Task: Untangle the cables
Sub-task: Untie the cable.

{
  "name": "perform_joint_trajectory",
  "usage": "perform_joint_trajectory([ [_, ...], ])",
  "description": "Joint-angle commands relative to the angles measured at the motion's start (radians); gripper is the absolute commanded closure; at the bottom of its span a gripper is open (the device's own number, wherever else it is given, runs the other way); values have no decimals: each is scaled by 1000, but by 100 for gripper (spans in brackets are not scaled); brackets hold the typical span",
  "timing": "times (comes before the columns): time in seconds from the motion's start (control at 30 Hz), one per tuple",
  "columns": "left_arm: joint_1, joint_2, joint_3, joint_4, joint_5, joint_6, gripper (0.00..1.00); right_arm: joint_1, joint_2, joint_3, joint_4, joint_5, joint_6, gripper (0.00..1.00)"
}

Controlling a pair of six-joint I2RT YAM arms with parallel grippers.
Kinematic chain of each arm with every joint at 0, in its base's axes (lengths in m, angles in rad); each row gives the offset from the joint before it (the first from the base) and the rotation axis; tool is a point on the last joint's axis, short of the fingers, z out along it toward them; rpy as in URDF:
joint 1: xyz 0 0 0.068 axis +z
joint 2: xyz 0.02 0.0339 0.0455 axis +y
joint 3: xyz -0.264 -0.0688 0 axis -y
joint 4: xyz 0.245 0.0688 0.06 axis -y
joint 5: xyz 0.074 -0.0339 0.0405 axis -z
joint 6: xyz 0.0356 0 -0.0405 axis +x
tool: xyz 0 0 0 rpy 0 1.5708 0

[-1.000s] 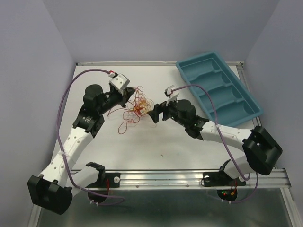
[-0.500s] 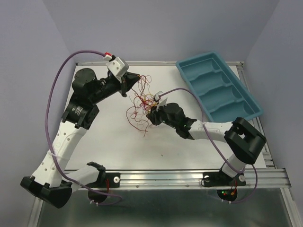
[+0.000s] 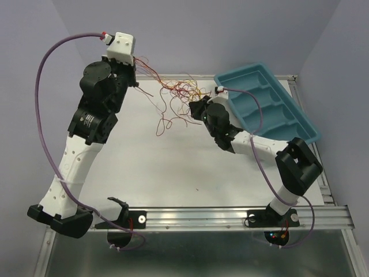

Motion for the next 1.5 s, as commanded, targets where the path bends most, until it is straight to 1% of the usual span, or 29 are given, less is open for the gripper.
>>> perform_joint_trajectory([
  [0.0,30,-86,88,564,-490,183,100,-54,29,-75,-390,193,87,95],
  [0.03,30,-100,67,567,-458,174,100,-54,9,-88,-388,212,93,80],
  [0.07,30,-115,6,561,-412,162,100,-54,-17,-98,-388,218,95,76],
  [0.1,30,-147,-30,551,-296,133,100,-54,-53,-108,-388,229,93,75],
  [0.17,30,-167,-117,529,-177,106,100,-54,-92,-131,-387,256,89,76],
  [0.23,32,-175,-151,477,-14,76,100,-54,-129,-148,-387,288,84,82],
  [0.33,30,-160,-163,443,88,48,100,-54,-156,-160,-387,340,81,83],
  [0.37,30,-155,-165,443,87,47,100,-54,-163,-160,-388,356,79,79],
  [0.4,30,-149,-162,445,26,40,100,-54,-170,-164,-390,373,81,74],
  [0.43,30,-128,-156,461,-52,33,100,-54,-175,-165,-405,411,78,26],
  [0.47,30,-115,-130,465,-128,28,100,-53,-195,-165,-417,428,82,6],
  [0.5,30,-100,-119,469,-194,45,100,-54,-209,-168,-424,436,84,5],
  [0.53,32,-77,-108,481,-312,56,100,-54,-227,-172,-424,443,78,6],
  [0.57,32,-71,-92,482,-351,69,100,-54,-262,-184,-425,460,84,10],
  [0.63,32,-71,-96,510,-419,91,100,-54,-296,-206,-425,474,90,11],
  [0.67,32,-75,-98,515,-428,89,100,-53,-308,-210,-425,488,89,16],
  [0.7,32,-81,-108,520,-428,96,100,-54,-322,-214,-425,494,87,22],
  [0.73,32,-97,-116,530,-409,99,100,-54,-342,-220,-425,508,83,44],
  [0.77,32,-103,-117,531,-410,91,100,-54,-356,-223,-425,514,79,55],
  [0.8,32,-106,-114,531,-411,97,100,-54,-365,-224,-425,526,75,63],
  [0.87,32,-92,-87,524,-491,105,100,-56,-420,-238,-427,569,60,64],
  [0.93,34,-74,-58,556,-590,166,100,-59,-500,-269,-427,598,55,58],
  [1.03,67,-72,-62,607,-660,198,100,-79,-584,-301,-427,617,56,57],
  [1.1,121,-81,-75,601,-643,162,100,-89,-652,-316,-428,621,52,57],
  [1.23,142,-146,-151,557,-394,91,100,-88,-687,-318,-428,580,32,67],
  [1.27,142,-138,-138,543,-390,77,100,-88,-677,-312,-428,584,24,73],
  [1.33,144,-83,-101,512,-489,89,100,-89,-678,-301,-440,620,14,79],
  [1.43,190,-25,-52,509,-585,103,100,-90,-761,-321,-453,709,39,78],
  [1.47,242,-22,-55,506,-576,84,100,-90,-793,-338,-454,741,41,73],
])
